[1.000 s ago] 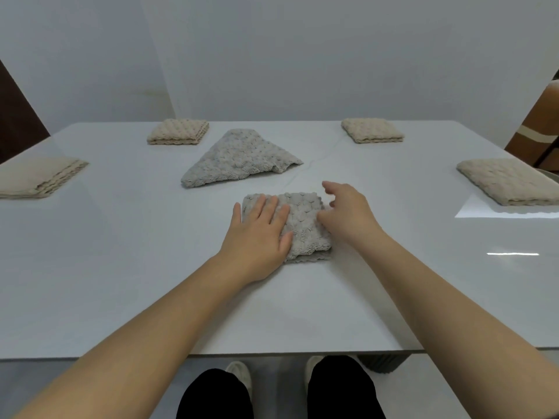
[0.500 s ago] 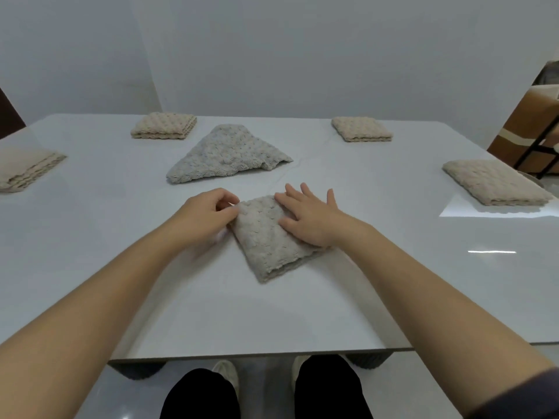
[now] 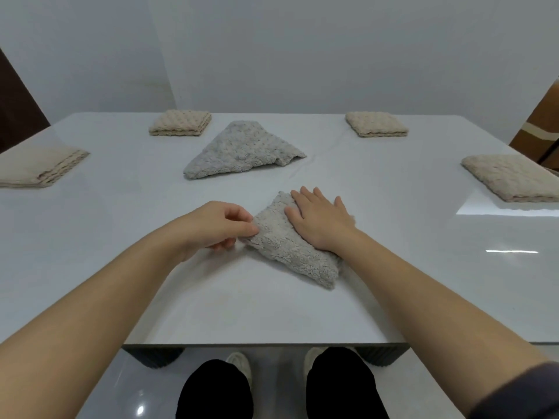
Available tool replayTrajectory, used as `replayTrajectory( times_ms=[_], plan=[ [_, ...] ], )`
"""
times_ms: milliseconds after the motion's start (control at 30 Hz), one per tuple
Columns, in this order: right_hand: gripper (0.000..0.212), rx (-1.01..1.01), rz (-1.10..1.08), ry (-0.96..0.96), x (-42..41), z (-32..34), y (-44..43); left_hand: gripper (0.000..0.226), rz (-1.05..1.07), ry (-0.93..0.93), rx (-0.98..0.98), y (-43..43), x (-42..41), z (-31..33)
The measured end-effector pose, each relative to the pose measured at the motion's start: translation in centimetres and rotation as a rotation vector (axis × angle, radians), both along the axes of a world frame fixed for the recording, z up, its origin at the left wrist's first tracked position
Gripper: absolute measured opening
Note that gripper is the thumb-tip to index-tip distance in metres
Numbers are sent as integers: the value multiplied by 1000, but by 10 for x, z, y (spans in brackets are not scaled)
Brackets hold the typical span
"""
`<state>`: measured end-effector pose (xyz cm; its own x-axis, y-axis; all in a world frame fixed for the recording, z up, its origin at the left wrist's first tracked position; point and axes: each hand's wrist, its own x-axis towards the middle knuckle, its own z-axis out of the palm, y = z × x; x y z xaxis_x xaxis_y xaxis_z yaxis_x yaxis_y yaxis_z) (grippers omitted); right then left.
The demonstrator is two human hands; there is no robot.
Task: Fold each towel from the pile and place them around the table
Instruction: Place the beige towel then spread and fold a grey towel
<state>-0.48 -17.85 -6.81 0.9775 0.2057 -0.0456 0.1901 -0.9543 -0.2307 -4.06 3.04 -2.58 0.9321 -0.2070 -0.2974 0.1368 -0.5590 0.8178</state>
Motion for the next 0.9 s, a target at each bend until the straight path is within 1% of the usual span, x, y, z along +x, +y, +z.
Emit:
replayTrajectory(
  times_ms=[67, 167, 267, 367, 400, 433, 567, 633, 733, 900],
  plan=[
    [58, 5, -5, -19, -1, -1, 0, 7, 2, -58, -59, -4, 2, 2],
    [57, 14, -10, -36, -1, -3, 0, 9, -34, -32, -136, -7, 6, 3],
    [57, 19, -9, -42, -1, -3, 0, 9, -49, 38, -101, -6, 10, 4],
    [56, 24, -10, -46, -2, -3, 0, 8, -52, 149, -74, -2, 12, 5],
    [56, 23, -11, -46, -2, -3, 0, 8, -63, 151, -62, 0, 12, 5],
    [56, 22, -12, -45, -2, -4, 1, 9, -72, 121, -55, 1, 11, 5],
    [56, 21, -16, -46, -2, -3, 1, 10, -77, -97, -108, 1, 6, 5],
    [55, 22, -15, -49, -3, -2, 1, 10, -78, -146, -144, -2, 4, 4],
    [54, 24, -17, -49, -5, 0, 2, 7, -111, -135, -212, -5, 4, 1],
    [54, 34, -16, -44, -7, 1, 2, 10, -172, -88, -134, 1, 8, 0]
  ],
)
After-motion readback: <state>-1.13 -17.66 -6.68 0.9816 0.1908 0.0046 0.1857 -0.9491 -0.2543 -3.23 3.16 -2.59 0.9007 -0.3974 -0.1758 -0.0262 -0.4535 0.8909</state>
